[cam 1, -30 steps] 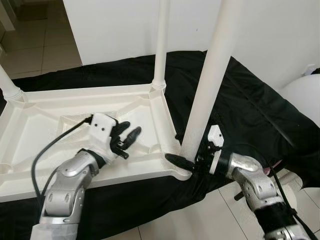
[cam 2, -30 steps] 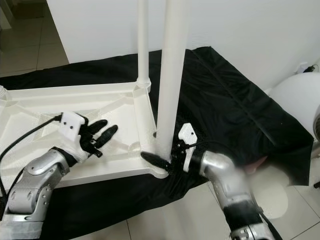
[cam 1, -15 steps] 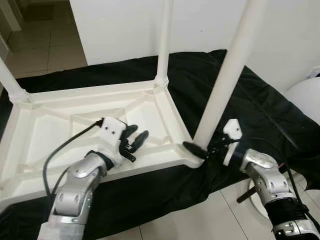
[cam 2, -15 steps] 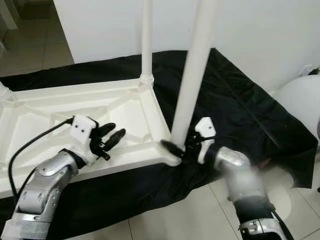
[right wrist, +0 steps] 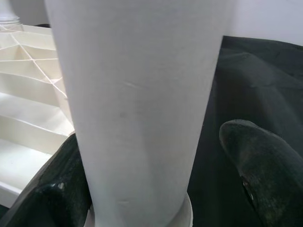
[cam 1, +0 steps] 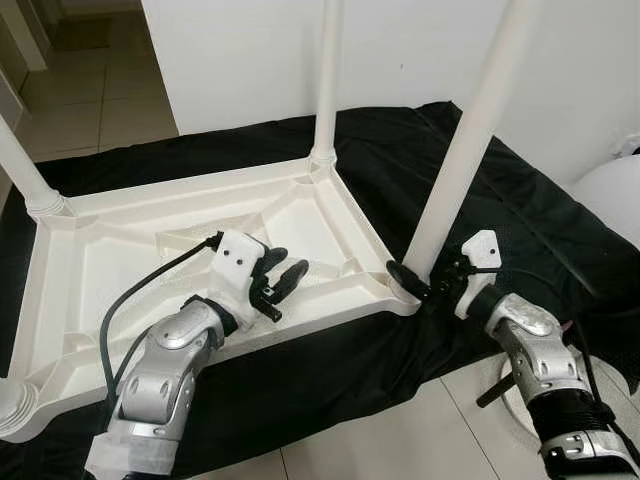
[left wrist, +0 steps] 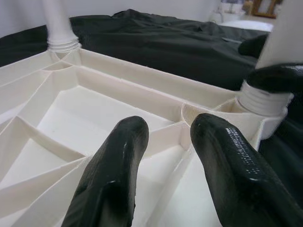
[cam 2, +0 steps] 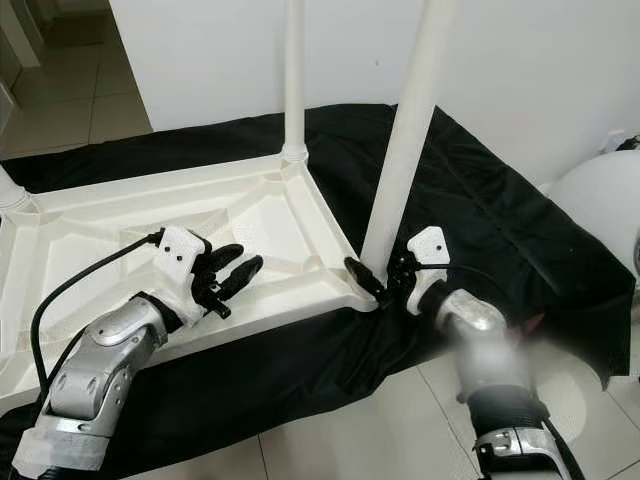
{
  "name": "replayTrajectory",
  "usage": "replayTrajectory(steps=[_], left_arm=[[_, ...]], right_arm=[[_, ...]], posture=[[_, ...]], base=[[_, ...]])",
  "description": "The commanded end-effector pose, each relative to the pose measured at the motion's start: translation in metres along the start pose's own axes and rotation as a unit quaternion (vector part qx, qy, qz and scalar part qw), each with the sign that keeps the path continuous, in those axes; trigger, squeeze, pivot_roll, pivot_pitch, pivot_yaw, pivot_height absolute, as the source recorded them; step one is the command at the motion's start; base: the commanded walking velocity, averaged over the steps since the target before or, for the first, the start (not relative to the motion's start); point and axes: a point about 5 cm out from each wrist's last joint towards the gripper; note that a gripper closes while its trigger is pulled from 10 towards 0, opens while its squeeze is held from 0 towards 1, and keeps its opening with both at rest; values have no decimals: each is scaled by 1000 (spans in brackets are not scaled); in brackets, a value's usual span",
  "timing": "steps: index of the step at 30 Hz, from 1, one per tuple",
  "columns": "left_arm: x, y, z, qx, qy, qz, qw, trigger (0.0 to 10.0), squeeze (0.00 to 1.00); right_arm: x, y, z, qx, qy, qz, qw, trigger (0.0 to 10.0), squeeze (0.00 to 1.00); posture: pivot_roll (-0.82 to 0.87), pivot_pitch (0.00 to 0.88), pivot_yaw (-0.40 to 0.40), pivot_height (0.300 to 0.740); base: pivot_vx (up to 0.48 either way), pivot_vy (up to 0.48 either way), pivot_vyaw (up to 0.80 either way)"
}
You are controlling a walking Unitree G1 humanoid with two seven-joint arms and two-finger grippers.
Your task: Building children table
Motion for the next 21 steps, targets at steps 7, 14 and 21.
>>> replayTrajectory(steps=[7,14,21], left_arm=[[-11,-7,-18,-36,-6,18,999,10000,0],[-14,-8,-27,-41,-6,20,999,10000,0],[-14,-7,-24,-22,-2,14,1000,10000,0]], right_arm=[[5,3,4,9,-14,-6,1000,10000,0],[5,8,2,17,-36,-4,999,0,0],[5,7,-1,-16,-23,-1,1000,0,0]], posture=[[-27,39,12,740],[-19,45,-4,740],[-20,52,-10,740]], base=[[0,0,0],[0,0,0],[0,0,0]])
Point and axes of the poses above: a point about 5 cm out from each wrist's last joint towards the gripper, its own y axis pointing out of the wrist towards the gripper, its own x axis along the axis of the wrist's last joint, z = x × y, and after that the axes turned 15 degrees about -y, right-handed
